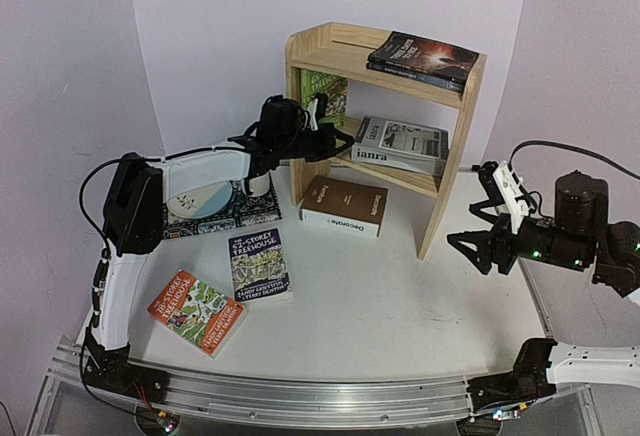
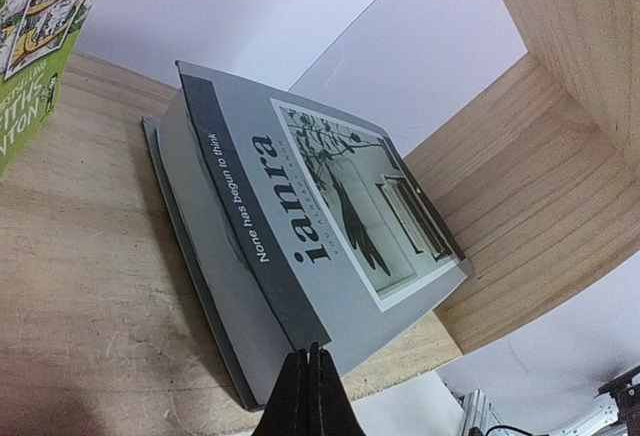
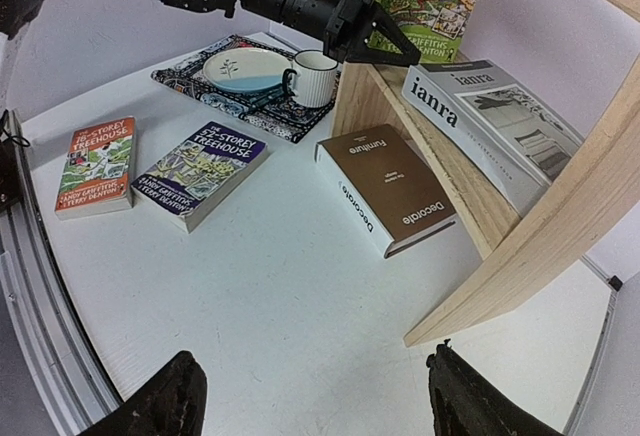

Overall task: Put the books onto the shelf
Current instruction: Adjust the book on the shelf.

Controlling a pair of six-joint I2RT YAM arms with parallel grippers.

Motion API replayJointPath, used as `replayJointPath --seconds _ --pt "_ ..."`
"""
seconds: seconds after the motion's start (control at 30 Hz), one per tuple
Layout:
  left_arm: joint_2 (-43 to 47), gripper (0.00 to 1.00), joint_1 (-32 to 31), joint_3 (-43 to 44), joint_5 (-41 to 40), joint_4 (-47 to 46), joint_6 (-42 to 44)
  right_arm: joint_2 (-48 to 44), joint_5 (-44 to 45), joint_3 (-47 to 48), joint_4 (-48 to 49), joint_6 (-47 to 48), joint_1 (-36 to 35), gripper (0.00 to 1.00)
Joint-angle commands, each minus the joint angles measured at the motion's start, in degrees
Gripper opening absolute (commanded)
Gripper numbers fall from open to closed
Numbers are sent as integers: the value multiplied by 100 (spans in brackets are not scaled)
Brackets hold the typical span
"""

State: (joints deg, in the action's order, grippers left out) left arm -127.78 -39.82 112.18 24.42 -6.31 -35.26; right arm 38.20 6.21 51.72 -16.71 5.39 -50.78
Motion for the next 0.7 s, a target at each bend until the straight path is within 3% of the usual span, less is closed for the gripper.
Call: replayJointPath --seconds 0.0,0.07,0.13,0.3,0.4,0.53,0.67 --pt "542 5 -4 -76 199 17 -105 24 94 -13 91 -82 -8 76" --pt "599 26 -1 -196 78 20 -68 45 82 -7 97 -82 -10 76" --pt "579 36 0 -239 40 16 -2 80 57 -4 98 -82 -7 76" --pt "502 50 -1 -242 111 9 507 125 37 12 98 -91 -5 76" --pt "539 51 -9 -358 -4 -8 1132 94 64 -4 98 -96 -10 76" --pt "510 43 -8 -394 -57 -29 1943 92 75 -2 96 -99 -7 76" --pt "448 41 -9 -364 164 -38 2515 141 83 20 98 -83 -4 76"
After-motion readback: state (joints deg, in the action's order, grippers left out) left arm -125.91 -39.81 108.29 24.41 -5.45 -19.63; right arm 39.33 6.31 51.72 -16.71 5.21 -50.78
